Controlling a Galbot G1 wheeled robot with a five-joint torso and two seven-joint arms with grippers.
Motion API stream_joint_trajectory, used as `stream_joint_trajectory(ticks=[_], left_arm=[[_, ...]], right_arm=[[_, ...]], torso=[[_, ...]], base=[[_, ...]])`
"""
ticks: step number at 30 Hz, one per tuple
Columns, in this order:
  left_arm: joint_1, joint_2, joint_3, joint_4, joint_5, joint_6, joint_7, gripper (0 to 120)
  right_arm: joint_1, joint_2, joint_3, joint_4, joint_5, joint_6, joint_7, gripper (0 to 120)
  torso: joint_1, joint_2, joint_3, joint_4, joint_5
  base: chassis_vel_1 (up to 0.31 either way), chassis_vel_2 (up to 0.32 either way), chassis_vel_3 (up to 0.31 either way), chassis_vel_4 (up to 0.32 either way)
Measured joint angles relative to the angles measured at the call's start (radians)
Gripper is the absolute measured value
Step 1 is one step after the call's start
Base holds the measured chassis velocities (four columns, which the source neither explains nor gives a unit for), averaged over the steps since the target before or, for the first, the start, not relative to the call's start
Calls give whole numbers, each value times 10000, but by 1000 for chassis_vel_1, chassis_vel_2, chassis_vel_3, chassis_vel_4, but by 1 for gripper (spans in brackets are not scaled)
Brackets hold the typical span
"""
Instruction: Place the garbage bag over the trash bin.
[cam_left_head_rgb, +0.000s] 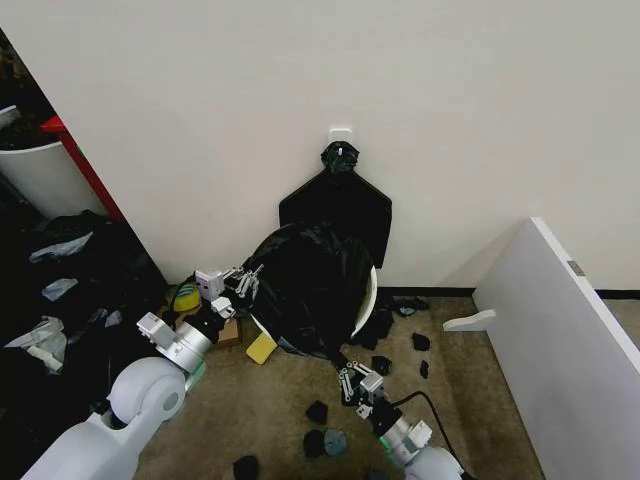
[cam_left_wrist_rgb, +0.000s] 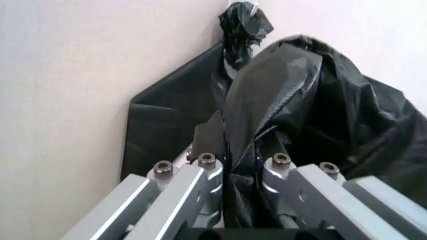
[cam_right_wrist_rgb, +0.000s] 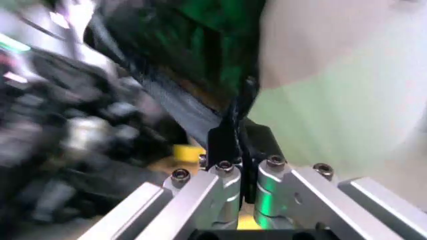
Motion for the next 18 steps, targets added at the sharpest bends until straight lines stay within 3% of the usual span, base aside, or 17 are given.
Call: stream_joint_trajectory(ticks=[4,10,14,18], left_arm=[[-55,-152,119,72,-284,-209,104,5],[21,-255,132,64,-593,-403,400,5],[134,-241,117,56,-656,-436,505,5],[200,-144,91,-38,-788,-417,515,5]], right_arm=[[-114,65,-236,51,286,322,-1325,0],[10,216,-201,-333,-67,444,-1517,0],[99,220,-41,-469,-794,453,-1159,0],[281,224,490,-955,-2899,476,181,0]], torso=[[0,0,0,1,3],[0,0,0,1,6],[0,0,0,2,3],[0,0,0,2,6]], base=[[0,0,0,0],[0,0,0,0],[0,0,0,0],[0,0,0,0]])
